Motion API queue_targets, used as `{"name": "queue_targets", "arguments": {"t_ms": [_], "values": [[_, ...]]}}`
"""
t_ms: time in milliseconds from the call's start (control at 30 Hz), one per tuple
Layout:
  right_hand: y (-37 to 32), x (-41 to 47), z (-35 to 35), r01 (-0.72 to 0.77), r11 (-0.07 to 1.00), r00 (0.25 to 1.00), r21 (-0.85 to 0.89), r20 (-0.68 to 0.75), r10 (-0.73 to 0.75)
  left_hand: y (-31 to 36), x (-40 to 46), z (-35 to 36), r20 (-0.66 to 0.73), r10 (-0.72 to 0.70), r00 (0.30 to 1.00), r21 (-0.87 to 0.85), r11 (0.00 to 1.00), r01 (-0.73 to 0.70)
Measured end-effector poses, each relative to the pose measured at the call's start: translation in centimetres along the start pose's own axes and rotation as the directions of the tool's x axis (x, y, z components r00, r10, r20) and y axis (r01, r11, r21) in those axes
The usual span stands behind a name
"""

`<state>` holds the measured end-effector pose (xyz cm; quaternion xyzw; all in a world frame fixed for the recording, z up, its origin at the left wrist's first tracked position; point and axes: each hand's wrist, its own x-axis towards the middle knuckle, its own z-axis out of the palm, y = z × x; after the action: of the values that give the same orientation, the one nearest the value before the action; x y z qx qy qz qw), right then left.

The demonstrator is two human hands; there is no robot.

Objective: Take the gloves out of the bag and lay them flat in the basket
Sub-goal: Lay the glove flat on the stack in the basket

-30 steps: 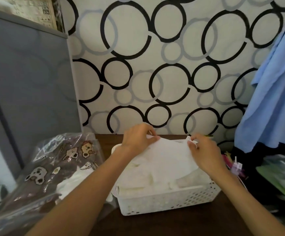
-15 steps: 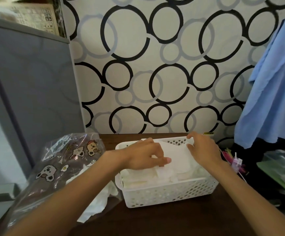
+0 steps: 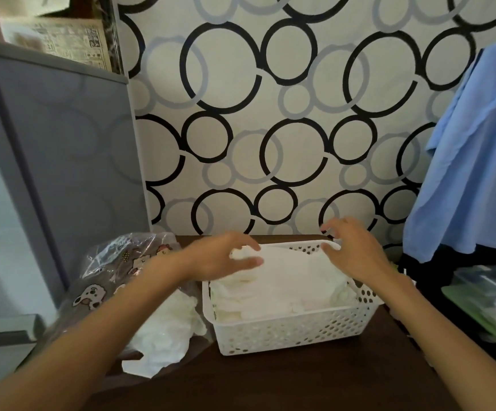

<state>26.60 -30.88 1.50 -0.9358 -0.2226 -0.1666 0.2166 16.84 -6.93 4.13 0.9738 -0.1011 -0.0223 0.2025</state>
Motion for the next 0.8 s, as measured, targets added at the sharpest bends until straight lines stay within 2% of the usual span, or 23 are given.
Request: {"name": "queue_targets", "arguments": {"t_ms": [33,67,100,133,200,367,467,533,600,700,800], "values": [[-0.2,0.1,0.1,0.048,0.998,0.989,0.04,0.138,-0.053,0.1,0.5,1.1,0.056,-0.022,0.998,0.136,0.991,0.014],[-0.4,0.1,0.3,0.065,0.997,0.941,0.031,0.33,-0.072,0.1,1.0,2.1,0.135,-0.054,0.989,0.251,0.968,0.018],[-0.3,0.1,0.6,0.072,0.997,0.859,-0.035,0.511,-0.044,-0.1,1.3,3.0,0.205,-0.097,0.974,0.324,0.946,0.026],[0.0,0.0,0.9,0.076,0.99,0.778,-0.12,0.629,0.017,-0.5,1.5,3.5,0.253,-0.15,0.956,0.369,0.928,0.048],[1.0,0.0,0.9,0.06,0.973,0.714,-0.222,0.691,0.114,-1.4,1.7,4.2,0.283,-0.197,0.939,0.42,0.905,0.064],[1.7,-0.5,2.0,0.109,0.956,0.723,-0.274,0.682,0.113,-2.2,2.5,4.8,0.276,-0.185,0.943,0.488,0.872,0.028],[1.3,-0.4,1.2,0.073,0.968,0.761,-0.238,0.641,0.1,-1.3,1.7,3.4,0.227,-0.151,0.962,0.27,0.959,0.086],[1.1,-0.4,0.2,0.074,0.973,0.826,-0.218,0.561,0.063,-1.4,-0.2,1.7,0.107,-0.115,0.988,0.067,0.992,0.108],[0.9,-0.7,-0.8,0.06,0.982,0.892,-0.18,0.451,0.029,-2.6,-2.8,0.1,0.017,-0.123,0.992,-0.013,0.992,0.123],[-2.1,-1.9,-1.1,0.073,0.997,0.972,-0.017,0.224,-0.067,-5.9,-8.4,-1.1,-0.061,-0.181,0.982,-0.014,0.984,0.18],[-9.0,-5.0,-0.9,0.184,0.975,0.979,0.123,0.068,-0.193,-8.2,-13.5,0.3,-0.137,-0.326,0.935,0.046,0.941,0.335]]}}
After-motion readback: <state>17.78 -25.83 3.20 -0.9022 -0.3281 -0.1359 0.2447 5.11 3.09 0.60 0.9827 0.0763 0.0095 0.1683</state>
